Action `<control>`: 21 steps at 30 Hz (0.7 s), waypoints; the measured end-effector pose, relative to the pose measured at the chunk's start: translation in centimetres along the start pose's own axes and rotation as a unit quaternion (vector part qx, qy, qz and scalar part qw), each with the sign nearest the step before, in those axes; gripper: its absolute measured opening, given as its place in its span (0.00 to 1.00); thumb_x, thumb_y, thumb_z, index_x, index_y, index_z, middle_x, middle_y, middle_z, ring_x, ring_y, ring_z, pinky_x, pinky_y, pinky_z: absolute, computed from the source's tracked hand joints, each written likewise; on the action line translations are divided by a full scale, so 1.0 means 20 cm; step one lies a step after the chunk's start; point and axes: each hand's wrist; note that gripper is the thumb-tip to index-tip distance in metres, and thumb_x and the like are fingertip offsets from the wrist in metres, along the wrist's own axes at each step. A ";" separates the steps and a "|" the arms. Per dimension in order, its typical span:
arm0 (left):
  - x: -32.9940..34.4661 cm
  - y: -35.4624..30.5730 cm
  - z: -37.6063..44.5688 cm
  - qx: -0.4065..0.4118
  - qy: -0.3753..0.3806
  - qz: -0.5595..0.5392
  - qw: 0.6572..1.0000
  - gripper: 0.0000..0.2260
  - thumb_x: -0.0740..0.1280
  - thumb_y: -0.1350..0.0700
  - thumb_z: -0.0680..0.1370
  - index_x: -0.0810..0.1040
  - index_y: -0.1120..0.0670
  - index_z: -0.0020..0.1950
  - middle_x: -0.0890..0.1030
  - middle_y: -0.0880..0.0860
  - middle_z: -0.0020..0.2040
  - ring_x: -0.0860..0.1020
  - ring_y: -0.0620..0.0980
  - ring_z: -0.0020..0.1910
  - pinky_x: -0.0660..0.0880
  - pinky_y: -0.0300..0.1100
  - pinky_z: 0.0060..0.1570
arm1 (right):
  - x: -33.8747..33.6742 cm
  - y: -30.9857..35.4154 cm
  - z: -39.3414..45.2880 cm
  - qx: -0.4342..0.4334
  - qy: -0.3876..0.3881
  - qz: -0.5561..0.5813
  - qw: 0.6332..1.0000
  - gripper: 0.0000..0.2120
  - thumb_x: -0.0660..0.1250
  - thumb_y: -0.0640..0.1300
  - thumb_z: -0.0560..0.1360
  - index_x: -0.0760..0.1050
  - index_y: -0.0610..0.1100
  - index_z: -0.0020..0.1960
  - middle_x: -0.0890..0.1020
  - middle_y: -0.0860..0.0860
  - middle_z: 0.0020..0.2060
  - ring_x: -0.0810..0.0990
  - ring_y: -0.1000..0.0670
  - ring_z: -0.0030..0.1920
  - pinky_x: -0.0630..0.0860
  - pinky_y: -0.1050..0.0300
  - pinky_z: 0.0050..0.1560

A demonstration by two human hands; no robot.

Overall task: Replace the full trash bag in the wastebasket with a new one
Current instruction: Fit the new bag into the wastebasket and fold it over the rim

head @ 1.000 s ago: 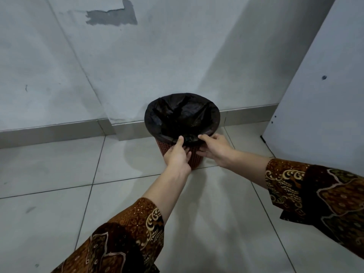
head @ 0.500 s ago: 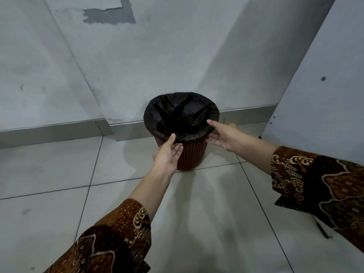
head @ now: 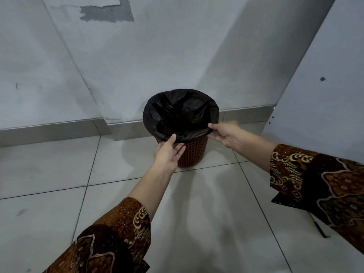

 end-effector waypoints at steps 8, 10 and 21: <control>0.01 -0.01 0.02 -0.045 -0.057 0.036 0.997 0.13 0.67 0.47 0.75 0.74 0.53 0.55 0.78 0.48 0.43 0.77 0.46 0.48 0.69 0.44 0.52 | -0.01 -0.04 -0.02 -0.038 -0.064 0.008 0.997 0.28 0.69 0.28 0.70 0.64 0.35 0.68 0.77 0.37 0.60 0.82 0.41 0.52 0.82 0.50 0.38; 0.03 -0.02 0.04 -0.065 -0.075 0.031 0.995 0.13 0.67 0.46 0.75 0.75 0.52 0.54 0.79 0.47 0.42 0.78 0.46 0.44 0.68 0.46 0.51 | -0.03 -0.06 -0.03 -0.031 -0.040 -0.001 0.999 0.26 0.68 0.30 0.72 0.65 0.33 0.67 0.78 0.39 0.58 0.82 0.46 0.45 0.82 0.53 0.37; 0.07 -0.05 0.05 0.002 -0.075 -0.018 0.997 0.02 0.64 0.64 0.77 0.72 0.58 0.48 0.79 0.56 0.46 0.78 0.48 0.41 0.74 0.41 0.58 | 0.01 -0.19 -0.07 -0.035 -0.025 -0.021 0.999 0.15 0.70 0.39 0.73 0.71 0.40 0.57 0.76 0.44 0.57 0.77 0.46 0.56 0.79 0.48 0.47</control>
Point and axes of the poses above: each hand's wrist, its own z-axis towards the middle knuckle, its own x-axis out of the palm, y = z × x
